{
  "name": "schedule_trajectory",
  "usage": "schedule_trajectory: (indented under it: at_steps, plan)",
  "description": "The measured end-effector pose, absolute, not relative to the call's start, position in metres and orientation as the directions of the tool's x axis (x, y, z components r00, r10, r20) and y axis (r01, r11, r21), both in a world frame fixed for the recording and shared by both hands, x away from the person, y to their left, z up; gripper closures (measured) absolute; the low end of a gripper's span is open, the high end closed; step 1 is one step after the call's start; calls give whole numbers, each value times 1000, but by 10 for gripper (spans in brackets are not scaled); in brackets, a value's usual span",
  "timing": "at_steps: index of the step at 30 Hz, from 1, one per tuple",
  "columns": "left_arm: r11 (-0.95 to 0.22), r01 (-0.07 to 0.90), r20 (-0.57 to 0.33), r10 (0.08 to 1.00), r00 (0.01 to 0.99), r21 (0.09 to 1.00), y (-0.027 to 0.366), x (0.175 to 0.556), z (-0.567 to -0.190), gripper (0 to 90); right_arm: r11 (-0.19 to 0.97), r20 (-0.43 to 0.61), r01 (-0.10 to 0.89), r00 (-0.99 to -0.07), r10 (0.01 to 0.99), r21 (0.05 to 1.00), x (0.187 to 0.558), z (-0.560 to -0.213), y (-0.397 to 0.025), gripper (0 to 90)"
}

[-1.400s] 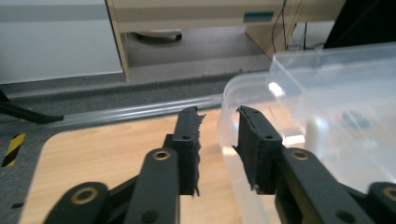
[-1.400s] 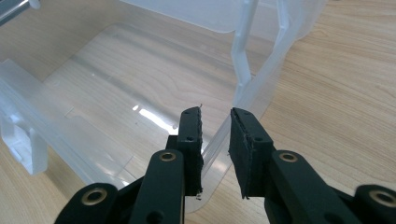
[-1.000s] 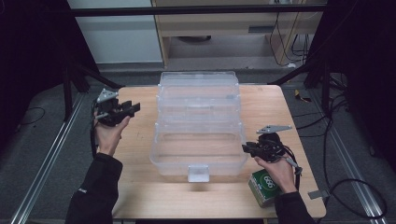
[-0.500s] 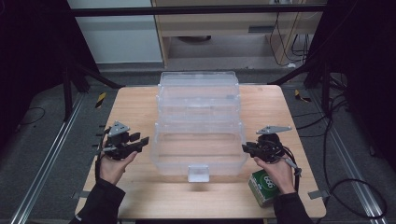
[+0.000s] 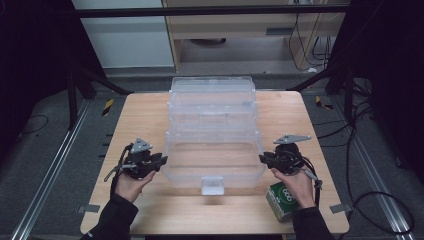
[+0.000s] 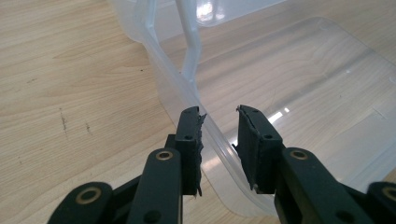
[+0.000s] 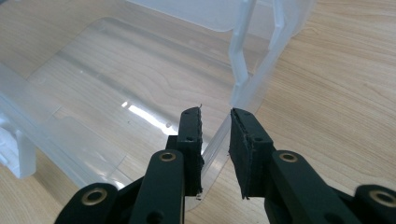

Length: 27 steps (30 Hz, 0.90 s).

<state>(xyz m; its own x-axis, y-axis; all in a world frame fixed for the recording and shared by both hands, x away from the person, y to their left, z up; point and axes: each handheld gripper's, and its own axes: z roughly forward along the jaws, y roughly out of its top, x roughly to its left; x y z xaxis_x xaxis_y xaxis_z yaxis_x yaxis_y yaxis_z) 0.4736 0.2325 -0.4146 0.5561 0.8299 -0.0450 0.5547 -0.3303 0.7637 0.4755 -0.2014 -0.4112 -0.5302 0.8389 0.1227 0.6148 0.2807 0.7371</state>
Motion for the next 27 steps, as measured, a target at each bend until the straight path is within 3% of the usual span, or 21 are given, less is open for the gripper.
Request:
schedule_trajectory:
  at_steps: [7,10,20,27]
  plan:
    - [-336,549,-33,831,555,765,231,473,-415,694,274,130,618,-527,840,737,477,-411,-202,740]
    - [-329,548,-34,835,549,769,235,472,-413,643,275,126,619,-524,842,736,476,-411,-202,734]
    - [-262,509,-26,871,491,820,263,463,-396,537,264,96,564,-528,844,782,464,-390,-215,532]
    - [-236,529,1,914,406,815,286,470,-407,453,319,78,597,-543,836,736,455,-379,-219,376]
